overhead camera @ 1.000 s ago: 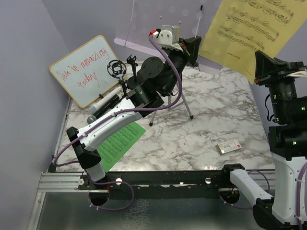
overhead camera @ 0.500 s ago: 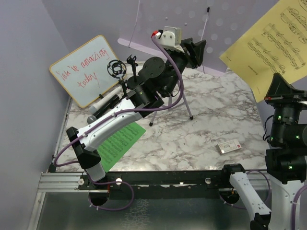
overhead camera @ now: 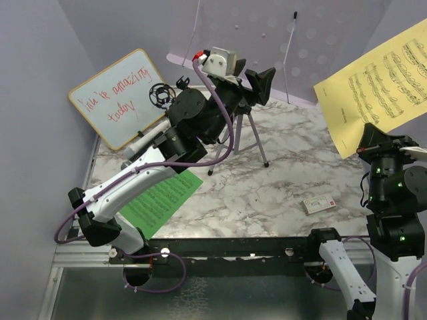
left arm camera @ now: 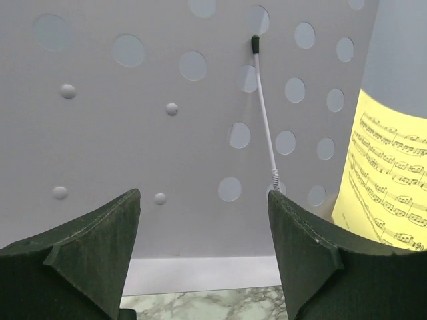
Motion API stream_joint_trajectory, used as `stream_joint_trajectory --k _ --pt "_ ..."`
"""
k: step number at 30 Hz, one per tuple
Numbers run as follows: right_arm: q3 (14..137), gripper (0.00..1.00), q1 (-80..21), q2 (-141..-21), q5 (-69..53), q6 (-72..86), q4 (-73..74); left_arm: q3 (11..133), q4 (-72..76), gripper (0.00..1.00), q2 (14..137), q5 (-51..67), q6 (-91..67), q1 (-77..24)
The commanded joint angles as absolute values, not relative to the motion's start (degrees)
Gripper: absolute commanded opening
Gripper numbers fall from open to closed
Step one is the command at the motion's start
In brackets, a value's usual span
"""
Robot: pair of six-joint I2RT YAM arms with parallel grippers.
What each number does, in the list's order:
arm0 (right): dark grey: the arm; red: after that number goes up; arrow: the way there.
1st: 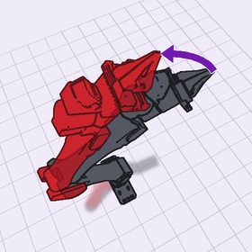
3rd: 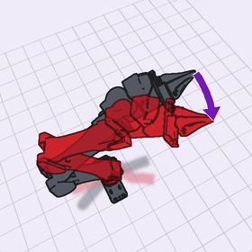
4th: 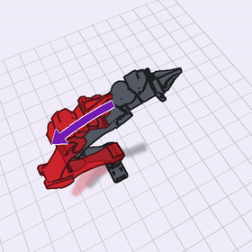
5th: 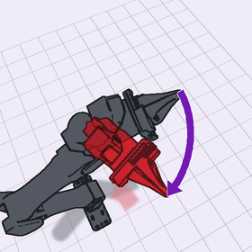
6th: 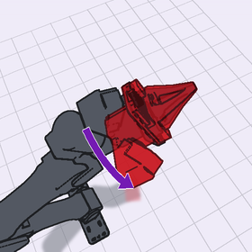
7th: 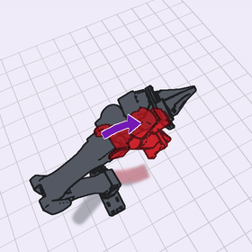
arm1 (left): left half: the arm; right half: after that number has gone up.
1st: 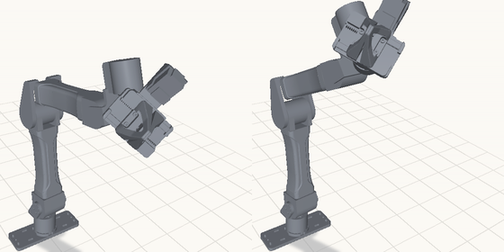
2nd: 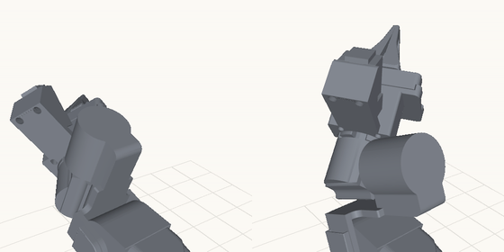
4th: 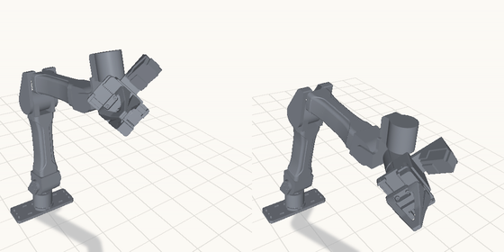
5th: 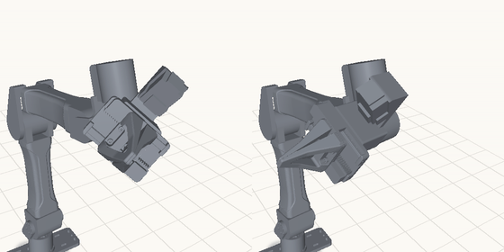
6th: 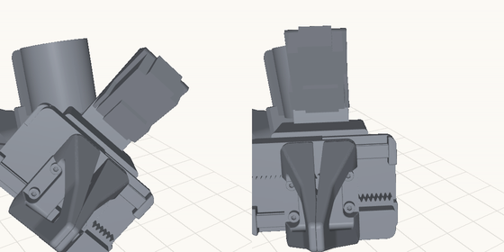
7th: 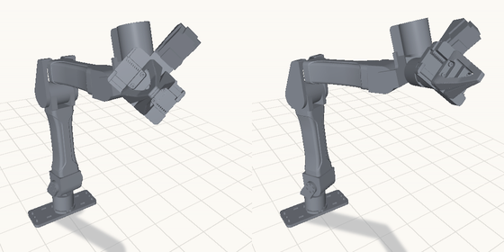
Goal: Pack up the instrument practice props
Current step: Pick up the sheet music from the music stand, then place the sheet music at the center of the board.
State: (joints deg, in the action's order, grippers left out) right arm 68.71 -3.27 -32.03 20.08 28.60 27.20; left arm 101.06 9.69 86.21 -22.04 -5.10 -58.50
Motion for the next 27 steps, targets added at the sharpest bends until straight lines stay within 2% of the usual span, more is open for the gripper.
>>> stream_joint_trajectory --k 1,7,10,19,27 --pt "70.59 0.01 -2.9 -32.15 18.57 29.14 32.57 98.75 8.71 0.78 82.91 -21.31 -2.02 -58.18" --pt "71.34 0.01 -2.9 -35.78 9.85 27.41 37.47 95.67 4.59 0.88 79.97 -20.67 2.25 -58.18" --pt "71.24 0.01 -2.9 -37.96 5.25 25.92 40.01 90.27 4.66 0.92 75.69 -21.15 3.24 -58.18" --pt "65.92 0.01 -2.9 -38.54 0.49 25.57 41.95 71.57 4.66 0.94 63.26 -25.28 -3.73 -58.1" --pt "60.05 0.01 -2.9 -40.72 -9.76 23.15 42.43 56.66 3.37 0.94 57.1 -30.82 -15.17 -58.1"
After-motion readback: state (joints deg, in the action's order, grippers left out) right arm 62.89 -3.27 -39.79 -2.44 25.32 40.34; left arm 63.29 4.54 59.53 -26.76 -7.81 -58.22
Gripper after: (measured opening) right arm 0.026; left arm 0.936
